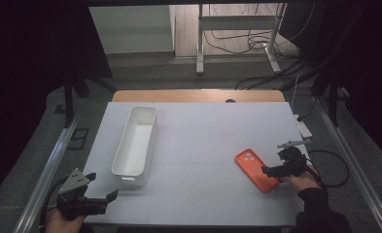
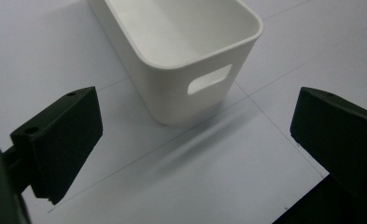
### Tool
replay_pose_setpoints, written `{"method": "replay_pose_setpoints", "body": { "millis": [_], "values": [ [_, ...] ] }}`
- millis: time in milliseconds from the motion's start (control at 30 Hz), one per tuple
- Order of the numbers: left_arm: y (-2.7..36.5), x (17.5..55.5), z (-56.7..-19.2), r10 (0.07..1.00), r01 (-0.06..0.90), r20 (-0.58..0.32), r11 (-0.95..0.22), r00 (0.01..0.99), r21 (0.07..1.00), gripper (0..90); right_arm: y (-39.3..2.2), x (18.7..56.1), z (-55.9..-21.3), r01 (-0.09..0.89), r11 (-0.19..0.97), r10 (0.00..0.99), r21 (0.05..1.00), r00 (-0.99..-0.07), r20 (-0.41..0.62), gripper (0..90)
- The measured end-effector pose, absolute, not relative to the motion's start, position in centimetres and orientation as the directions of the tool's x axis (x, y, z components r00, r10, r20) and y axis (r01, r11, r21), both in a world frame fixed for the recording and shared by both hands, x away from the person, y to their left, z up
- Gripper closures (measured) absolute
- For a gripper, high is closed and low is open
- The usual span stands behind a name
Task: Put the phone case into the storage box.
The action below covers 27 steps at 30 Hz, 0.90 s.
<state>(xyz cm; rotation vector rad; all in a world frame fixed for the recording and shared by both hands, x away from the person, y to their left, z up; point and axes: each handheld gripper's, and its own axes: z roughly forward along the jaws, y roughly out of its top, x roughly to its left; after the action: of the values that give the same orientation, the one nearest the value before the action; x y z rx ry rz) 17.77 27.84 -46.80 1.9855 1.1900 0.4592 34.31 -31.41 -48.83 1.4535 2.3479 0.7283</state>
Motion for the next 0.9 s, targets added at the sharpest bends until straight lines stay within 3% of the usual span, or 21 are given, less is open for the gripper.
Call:
{"method": "replay_pose_setpoints", "body": {
  "millis": [367, 733, 800, 900],
  "values": [
    [27.8, 17.8, -46.8, 0.863, 0.589, -0.076, -0.274, 0.500, 0.760, 3.1, -31.2, 34.7, -51.0, 0.761, 0.434, 0.868, 0.482, -0.496, 0.002, 0.0],
    [27.9, 17.8, -46.8, 0.862, 0.589, -0.076, -0.275, 0.500, 0.760, 3.1, -31.0, 34.9, -51.0, 0.766, 0.450, 0.864, 0.460, -0.503, -0.008, 0.0],
    [27.8, 17.8, -46.8, 0.863, 0.590, -0.077, -0.274, 0.500, 0.760, 3.1, -31.0, 34.9, -50.8, 0.760, 0.461, 0.857, 0.458, -0.516, -0.006, 6.2],
    [27.8, 17.8, -46.8, 0.862, 0.590, -0.075, -0.276, 0.501, 0.759, 3.1, -31.2, 34.8, -50.2, 0.754, 0.466, 0.851, 0.462, -0.525, 0.000, 23.8]
  ]
}}
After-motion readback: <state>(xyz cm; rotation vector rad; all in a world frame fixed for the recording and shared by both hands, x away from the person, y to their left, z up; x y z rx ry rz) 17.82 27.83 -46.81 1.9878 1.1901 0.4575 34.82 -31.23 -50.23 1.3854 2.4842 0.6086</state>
